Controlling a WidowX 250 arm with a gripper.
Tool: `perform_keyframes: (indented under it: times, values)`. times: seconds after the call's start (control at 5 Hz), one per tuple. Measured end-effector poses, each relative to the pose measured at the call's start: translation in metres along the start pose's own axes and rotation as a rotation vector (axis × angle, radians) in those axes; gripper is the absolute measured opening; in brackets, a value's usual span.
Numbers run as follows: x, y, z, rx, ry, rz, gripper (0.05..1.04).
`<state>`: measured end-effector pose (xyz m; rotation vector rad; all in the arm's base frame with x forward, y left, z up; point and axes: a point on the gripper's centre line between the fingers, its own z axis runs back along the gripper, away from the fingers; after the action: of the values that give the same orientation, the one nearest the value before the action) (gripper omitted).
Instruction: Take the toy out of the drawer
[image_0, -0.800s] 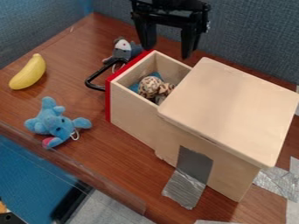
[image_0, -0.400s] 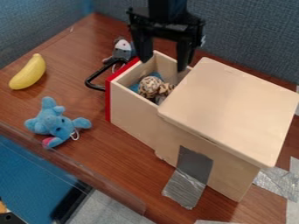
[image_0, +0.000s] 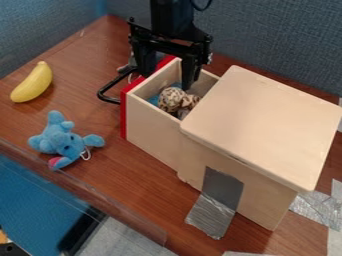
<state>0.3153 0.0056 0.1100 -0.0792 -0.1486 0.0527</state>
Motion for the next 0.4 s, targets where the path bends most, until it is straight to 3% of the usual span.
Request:
perform_keyframes:
  times: [0.4]
  values:
    - [-0.007,0.004,-0.031,0.024,0.061,0.005,1.001]
